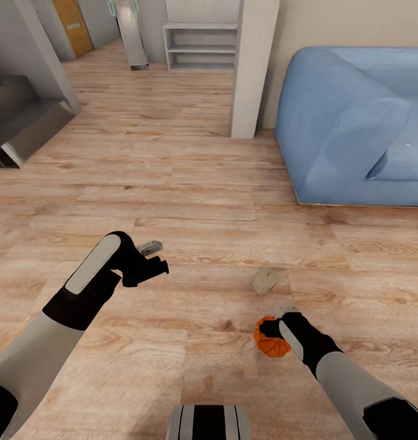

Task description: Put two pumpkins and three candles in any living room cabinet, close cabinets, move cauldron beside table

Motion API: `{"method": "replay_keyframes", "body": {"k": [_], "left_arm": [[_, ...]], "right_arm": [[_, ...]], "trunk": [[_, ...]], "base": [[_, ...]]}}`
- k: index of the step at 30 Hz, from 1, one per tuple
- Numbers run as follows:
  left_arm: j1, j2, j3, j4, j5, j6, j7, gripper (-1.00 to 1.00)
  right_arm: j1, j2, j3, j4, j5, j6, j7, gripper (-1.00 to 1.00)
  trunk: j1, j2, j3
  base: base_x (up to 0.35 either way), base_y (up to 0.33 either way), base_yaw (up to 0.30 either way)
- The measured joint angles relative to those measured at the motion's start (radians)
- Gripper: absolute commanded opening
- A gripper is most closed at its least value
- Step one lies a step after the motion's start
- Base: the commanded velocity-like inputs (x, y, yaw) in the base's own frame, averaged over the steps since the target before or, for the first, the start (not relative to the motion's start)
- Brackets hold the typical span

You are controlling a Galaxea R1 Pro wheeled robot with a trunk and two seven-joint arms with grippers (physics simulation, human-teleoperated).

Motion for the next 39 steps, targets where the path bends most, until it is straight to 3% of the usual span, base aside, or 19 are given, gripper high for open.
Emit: {"method": "replay_keyframes", "body": {"k": [2,5,9,12,14,16,22,28,39], "left_arm": [[0.0,0.0,-0.001,0.0,-0.001,0.0,0.0,1.0],[0.0,0.0,-0.002,0.002,-0.003,-0.001,0.001,1.0],[0.0,0.001,-0.003,0.005,-0.003,-0.001,0.001,1.0],[0.0,0.001,-0.003,0.006,-0.003,-0.001,0.001,1.0],[0.0,0.005,-0.003,0.006,-0.003,-0.001,0.001,1.0],[0.0,0.007,-0.003,0.006,-0.003,-0.001,0.001,1.0],[-0.001,0.02,-0.003,0.006,0.0,0.0,0.0,1.0],[-0.001,0.033,-0.003,0.008,0.0,-0.001,-0.001,1.0],[-0.001,0.05,-0.003,0.009,0.0,-0.001,-0.002,1.0]], "right_arm": [[0.001,0.0,0.0,-0.026,0.0,0.006,0.0,-1.0],[0.016,-0.002,-0.001,-0.147,-0.005,0.062,-0.003,-1.0],[0.139,-0.036,-0.005,-0.452,-0.012,0.22,-0.009,-1.0],[0.246,-0.049,-0.063,-0.706,-0.01,0.345,-0.013,-1.0],[0.323,-0.051,-0.112,-0.873,-0.005,0.409,-0.014,-1.0],[0.381,-0.051,-0.137,-0.996,-0.012,0.446,-0.014,-1.0],[0.406,-0.047,-0.147,-1.086,-0.016,0.46,-0.013,-1.0],[0.407,-0.046,-0.149,-1.096,-0.014,0.453,-0.012,-1.0],[0.416,-0.049,-0.149,-1.096,-0.011,0.403,-0.012,-1.0]], "trunk": [[-0.001,0.0,0.008],[-0.002,0.001,0.019],[-0.004,0.002,0.035],[-0.005,0.003,0.046],[-0.006,0.003,0.054],[-0.007,0.004,0.062],[-0.01,0.005,0.085],[-0.013,0.007,0.108],[-0.017,0.009,0.152]], "base": [[0.0,0.0,0.0],[0.0,0.0,0.0],[0.0,0.0,0.0],[0.0,0.0,0.0],[0.0,0.0,0.0],[0.0,0.0,0.0],[0.0,0.0,0.0],[0.0,0.0,-0.029],[-0.259,0.161,-0.277]]}}
